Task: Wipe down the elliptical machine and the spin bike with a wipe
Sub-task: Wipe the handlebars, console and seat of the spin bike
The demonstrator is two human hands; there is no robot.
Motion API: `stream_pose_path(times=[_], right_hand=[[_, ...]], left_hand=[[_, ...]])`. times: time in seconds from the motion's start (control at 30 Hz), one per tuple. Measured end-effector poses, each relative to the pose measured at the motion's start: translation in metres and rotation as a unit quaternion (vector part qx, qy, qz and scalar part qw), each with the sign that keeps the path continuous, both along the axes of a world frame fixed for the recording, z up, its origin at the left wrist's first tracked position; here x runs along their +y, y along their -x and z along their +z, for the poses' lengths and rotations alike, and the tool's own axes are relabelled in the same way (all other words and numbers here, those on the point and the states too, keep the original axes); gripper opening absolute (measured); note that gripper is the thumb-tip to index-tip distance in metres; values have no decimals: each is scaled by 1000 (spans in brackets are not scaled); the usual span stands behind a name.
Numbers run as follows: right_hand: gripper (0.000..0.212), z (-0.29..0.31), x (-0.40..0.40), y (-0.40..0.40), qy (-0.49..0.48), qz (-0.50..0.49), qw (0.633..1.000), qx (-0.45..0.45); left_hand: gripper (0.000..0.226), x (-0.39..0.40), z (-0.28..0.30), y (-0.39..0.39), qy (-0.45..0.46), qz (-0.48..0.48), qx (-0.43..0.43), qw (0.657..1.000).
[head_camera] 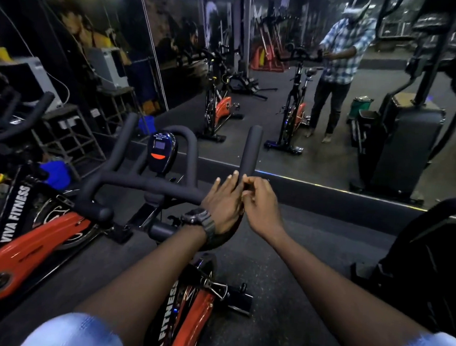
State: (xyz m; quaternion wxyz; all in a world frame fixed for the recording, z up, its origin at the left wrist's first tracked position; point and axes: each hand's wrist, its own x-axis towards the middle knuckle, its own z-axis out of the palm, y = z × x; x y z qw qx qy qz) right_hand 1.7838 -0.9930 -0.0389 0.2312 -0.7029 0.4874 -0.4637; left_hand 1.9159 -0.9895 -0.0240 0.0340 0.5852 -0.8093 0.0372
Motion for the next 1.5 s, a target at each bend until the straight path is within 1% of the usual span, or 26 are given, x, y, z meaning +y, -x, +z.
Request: stream_pose_path(times=[0.07, 0.1, 0.13, 0.17, 0.2, 0.27, 0.33, 0.4, 0.47, 0.53, 0.57, 0.63, 0.67, 0.7, 0.77, 0.8, 0.83, 0.93, 1.1, 1.2, 1.27, 1.33, 1.4, 1.43, 1.47, 1.5], right_hand=[[28, -10, 4, -6, 64, 4, 995, 75], [30, -17, 6, -10, 88, 0, 989, 118], [34, -23, 9, -15, 104, -11, 984, 143], [37, -28, 11, -21, 108, -27, 984, 139], [39, -29, 15, -28, 103, -45, 987, 112], [39, -27, 20, -41, 81, -87, 993, 24], [34, -22, 19, -52, 38, -142, 987, -71], [29, -15, 15, -59, -15, -197, 968, -155], [29, -10, 13, -65, -47, -221, 956, -186], [29, -11, 15, -73, -32, -231, 960, -156], [28, -14, 16, -76, -18, -235, 963, -133], [27, -19, 17, -81, 1, -248, 963, -102], [27, -20, 17, -82, 9, -254, 963, -93], [27, -20, 16, -81, 18, -259, 962, -83], [28, -20, 16, -80, 24, -258, 964, -65], [29, -20, 17, -79, 19, -258, 964, -60], [29, -20, 17, -80, 15, -257, 965, -59], [30, -21, 19, -79, 20, -259, 964, -64], [31, -20, 21, -79, 6, -263, 962, -69], [32, -20, 21, -79, 0, -263, 962, -77], [32, -20, 22, -80, 1, -263, 961, -83], [32, -21, 20, -80, 5, -267, 959, -94], [32, -20, 20, -80, 5, -266, 957, -113], [33, -21, 20, -80, -3, -263, 956, -129], [34, -22, 21, -80, -19, -262, 952, -154], [35, -23, 22, -79, -40, -272, 942, -193]], left_hand=[[59, 5, -2, -21, 14, -29, -48, 998], [63, 4, 0, -36, 17, -39, -63, 997], [64, 1, 2, -51, 14, -45, -67, 997], [60, -4, 4, -64, 10, -45, -63, 997], [56, -8, 6, -70, 12, -43, -57, 997], [52, -8, 7, -58, 27, -38, -32, 998], [53, 0, 2, -34, 14, -70, -15, 997], [56, 1, 0, -33, -1, -127, -47, 991], [58, -11, 9, -63, 60, -160, -90, 981], [60, -34, 17, -102, 108, -147, -109, 977], [61, -41, 18, -117, 122, -126, -102, 979], [58, -44, 18, -123, 137, -104, -88, 981], [56, -40, 15, -113, 139, -122, -78, 980], [54, -36, 10, -99, 142, -165, -71, 973], [58, -26, 3, -76, 93, -246, -76, 962], [59, -23, 4, -74, 71, -257, -83, 960], [59, -25, 4, -79, 78, -255, -85, 960], [55, -30, 4, -106, 159, -252, -95, 950], [64, -29, 9, -127, 222, -252, -81, 938], [60, -32, 9, -133, 238, -256, -80, 934], [54, -37, 7, -134, 228, -261, -42, 937], [46, -43, 5, -122, 203, -272, 44, 940], [34, -40, 9, -97, 131, -277, 161, 938], [25, -37, 11, -81, 94, -276, 213, 932], [16, -32, 12, -64, 67, -277, 249, 926], [10, -29, 10, -47, 61, -284, 263, 920]])
